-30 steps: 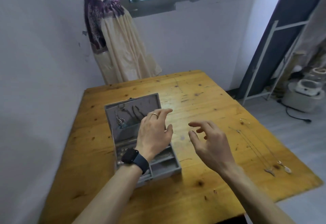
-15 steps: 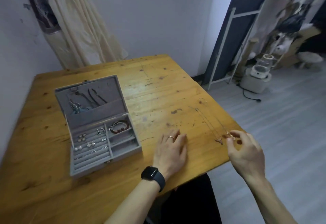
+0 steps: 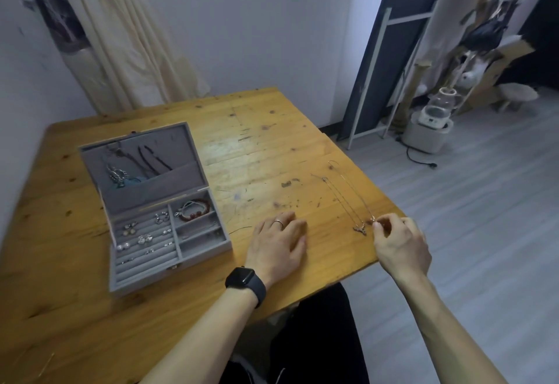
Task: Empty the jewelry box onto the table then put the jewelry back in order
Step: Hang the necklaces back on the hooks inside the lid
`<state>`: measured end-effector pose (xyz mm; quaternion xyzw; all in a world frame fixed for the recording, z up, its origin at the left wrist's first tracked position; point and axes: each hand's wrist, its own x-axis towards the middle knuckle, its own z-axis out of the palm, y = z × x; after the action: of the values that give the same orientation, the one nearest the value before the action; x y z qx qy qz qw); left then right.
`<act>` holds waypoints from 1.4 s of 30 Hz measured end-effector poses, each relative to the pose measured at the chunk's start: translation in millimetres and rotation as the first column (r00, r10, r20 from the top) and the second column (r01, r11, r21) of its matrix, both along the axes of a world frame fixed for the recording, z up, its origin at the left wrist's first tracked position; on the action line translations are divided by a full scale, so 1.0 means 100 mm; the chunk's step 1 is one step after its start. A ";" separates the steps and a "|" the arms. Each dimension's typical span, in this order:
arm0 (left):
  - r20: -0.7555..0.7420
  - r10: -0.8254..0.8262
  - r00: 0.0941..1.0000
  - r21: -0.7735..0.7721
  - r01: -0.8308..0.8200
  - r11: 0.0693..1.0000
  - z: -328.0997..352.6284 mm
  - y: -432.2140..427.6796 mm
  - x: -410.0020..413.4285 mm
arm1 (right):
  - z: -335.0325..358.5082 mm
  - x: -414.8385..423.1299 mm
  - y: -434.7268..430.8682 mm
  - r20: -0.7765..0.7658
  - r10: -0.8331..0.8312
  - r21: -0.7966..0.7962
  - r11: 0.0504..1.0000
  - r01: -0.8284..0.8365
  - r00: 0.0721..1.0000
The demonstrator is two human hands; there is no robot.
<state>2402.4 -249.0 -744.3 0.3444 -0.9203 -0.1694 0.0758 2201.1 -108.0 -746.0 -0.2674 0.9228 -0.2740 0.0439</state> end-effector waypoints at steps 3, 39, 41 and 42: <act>-0.019 0.002 1.000 0.051 -0.001 0.999 0.06 -0.07 -0.02 | 0.08 -0.04 -0.05 0.033 -0.006 -0.041 0.999 0.007 0.999; -0.446 0.254 0.859 0.303 -0.122 0.945 1.04 -0.82 0.51 | 1.44 1.21 -1.48 -0.020 0.618 -0.680 0.568 -0.464 0.786; -0.447 0.260 0.856 0.340 -0.106 0.934 1.16 -0.88 0.69 | 1.44 1.19 -1.52 0.012 0.583 -0.715 0.573 -0.400 0.813; -0.452 0.267 0.851 0.354 -0.103 0.929 1.22 -0.92 0.78 | 1.42 1.18 -1.55 0.038 0.562 -0.727 0.583 -0.364 0.826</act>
<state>2480.5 -341.4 -622.7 0.3855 -0.7930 -0.3888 0.2674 2318.7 -262.6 -603.9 -0.4580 0.6331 -0.6095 0.1337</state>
